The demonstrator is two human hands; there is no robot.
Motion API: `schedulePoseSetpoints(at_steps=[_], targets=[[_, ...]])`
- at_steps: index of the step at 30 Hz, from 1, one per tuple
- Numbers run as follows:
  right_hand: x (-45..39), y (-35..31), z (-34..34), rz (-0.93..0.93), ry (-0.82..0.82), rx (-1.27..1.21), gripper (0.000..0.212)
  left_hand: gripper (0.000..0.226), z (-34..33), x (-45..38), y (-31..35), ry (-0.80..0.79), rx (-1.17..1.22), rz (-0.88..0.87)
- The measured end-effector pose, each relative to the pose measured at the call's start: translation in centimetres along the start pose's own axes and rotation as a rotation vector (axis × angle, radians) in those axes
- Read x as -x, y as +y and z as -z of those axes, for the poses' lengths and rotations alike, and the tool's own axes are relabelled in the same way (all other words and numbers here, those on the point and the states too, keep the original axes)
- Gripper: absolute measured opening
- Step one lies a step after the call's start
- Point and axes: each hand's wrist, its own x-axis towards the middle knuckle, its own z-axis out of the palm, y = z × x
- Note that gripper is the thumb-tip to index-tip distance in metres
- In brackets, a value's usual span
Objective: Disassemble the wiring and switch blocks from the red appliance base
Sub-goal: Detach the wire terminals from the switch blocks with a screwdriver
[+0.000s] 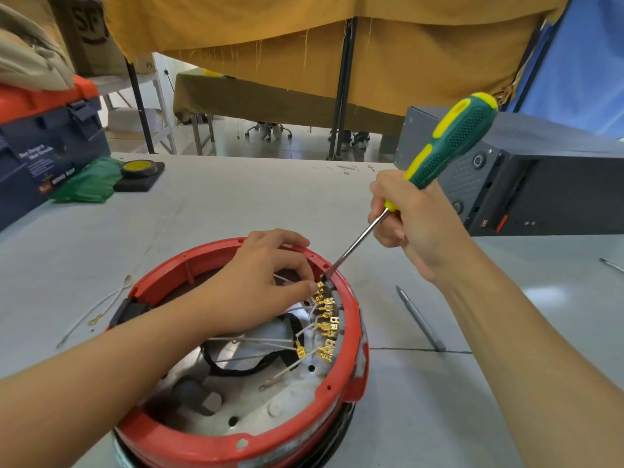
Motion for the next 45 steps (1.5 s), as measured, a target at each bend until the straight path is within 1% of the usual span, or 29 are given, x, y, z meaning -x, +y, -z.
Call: schedulePoseSetpoints(at_steps=[3,7,13,17,22,29,37,41,45], targets=[[0.0,0.8,0.3,-0.027,0.027,-0.073,0.029,0.009,0.0,0.0,0.0,-0.003,-0.001,0.006],[0.0,1.9,0.8,-0.072,0.065,-0.193,0.027,0.01,0.1,-0.1,0.0,-0.008,0.002,0.012],[0.1,2.5,1.2,-0.107,0.077,-0.273,0.028,0.009,0.1,-0.2,0.1,-0.015,-0.001,0.025],[0.0,2.6,1.2,-0.109,0.071,-0.294,0.029,0.012,0.1,-0.2,0.2,-0.021,0.018,0.039],[0.3,2.7,1.2,-0.113,0.097,-0.327,0.04,0.015,0.1,-0.2,0.3,-0.02,0.036,0.052],[0.8,3.1,1.4,-0.11,0.112,-0.354,0.039,0.018,0.2,-0.2,0.4,-0.028,0.051,0.061],[0.8,3.5,1.5,-0.143,0.115,-0.391,0.039,0.013,0.2,-0.3,0.2,-0.029,0.051,0.076],[0.4,3.1,1.4,-0.144,0.09,-0.376,0.039,0.013,0.1,-0.4,0.2,-0.03,0.048,0.079],[0.2,2.7,1.4,-0.105,0.065,-0.312,0.04,0.011,0.1,-0.3,0.3,-0.026,0.047,0.074]])
